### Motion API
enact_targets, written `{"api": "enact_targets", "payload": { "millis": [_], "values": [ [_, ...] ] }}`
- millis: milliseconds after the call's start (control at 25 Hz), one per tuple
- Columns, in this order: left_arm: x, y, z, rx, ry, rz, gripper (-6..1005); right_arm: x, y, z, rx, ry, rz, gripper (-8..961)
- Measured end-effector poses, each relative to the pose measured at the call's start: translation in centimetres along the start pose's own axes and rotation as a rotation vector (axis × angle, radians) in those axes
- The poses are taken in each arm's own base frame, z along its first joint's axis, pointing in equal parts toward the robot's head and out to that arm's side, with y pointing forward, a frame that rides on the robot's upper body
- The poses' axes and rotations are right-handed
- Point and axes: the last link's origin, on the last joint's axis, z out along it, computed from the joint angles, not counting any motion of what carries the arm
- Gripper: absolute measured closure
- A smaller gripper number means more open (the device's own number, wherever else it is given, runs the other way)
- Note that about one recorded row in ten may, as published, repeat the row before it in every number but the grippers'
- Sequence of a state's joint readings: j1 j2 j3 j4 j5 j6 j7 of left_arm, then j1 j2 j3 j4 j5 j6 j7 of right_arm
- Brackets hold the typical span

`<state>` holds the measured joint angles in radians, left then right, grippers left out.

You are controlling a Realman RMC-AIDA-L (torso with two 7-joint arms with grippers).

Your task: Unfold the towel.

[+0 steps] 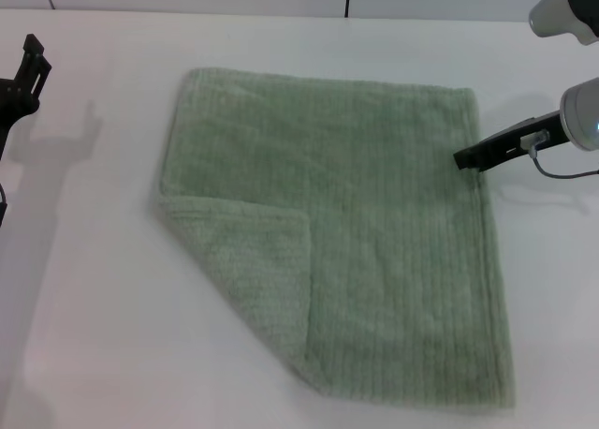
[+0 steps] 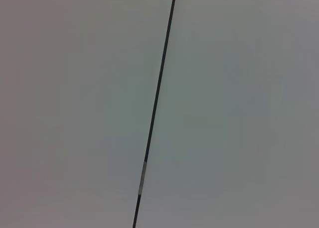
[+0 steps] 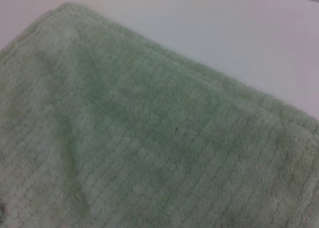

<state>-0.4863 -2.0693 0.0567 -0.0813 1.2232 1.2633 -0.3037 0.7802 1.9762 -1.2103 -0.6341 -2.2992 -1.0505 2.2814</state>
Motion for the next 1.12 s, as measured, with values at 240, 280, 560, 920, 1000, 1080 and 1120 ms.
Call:
{"api": "enact_targets", "payload": {
  "millis": [240, 280, 560, 920, 1000, 1080, 1120],
  "values": [
    [0.0, 0.0, 0.1, 0.0, -0.002, 0.0, 200, -0.2, -0.2, 0.0, 0.009, -0.002, -0.01, 938],
    [0.0, 0.0, 0.1, 0.0, -0.002, 0.0, 200, -0.2, -0.2, 0.0, 0.009, -0.002, -0.01, 939],
    [0.0, 0.2, 0.2, -0.003, -0.002, -0.008, 200, 0.0, -0.3, 0.5, 0.017, 0.014, -0.006, 940],
    [0.0, 0.2, 0.2, -0.004, -0.002, -0.011, 201, 0.0, -0.3, 0.9, 0.018, 0.024, -0.019, 942],
    [0.0, 0.2, 0.2, -0.004, -0.002, -0.011, 201, -0.1, -0.2, 0.9, 0.016, 0.027, -0.023, 942],
    [0.0, 0.2, 0.2, -0.004, -0.002, -0.011, 201, 0.0, -0.2, 1.0, 0.017, 0.029, -0.024, 943],
    [0.0, 0.3, 0.3, -0.007, -0.002, -0.011, 201, 0.0, -0.2, 1.0, 0.018, 0.03, -0.025, 943]
  ]
}}
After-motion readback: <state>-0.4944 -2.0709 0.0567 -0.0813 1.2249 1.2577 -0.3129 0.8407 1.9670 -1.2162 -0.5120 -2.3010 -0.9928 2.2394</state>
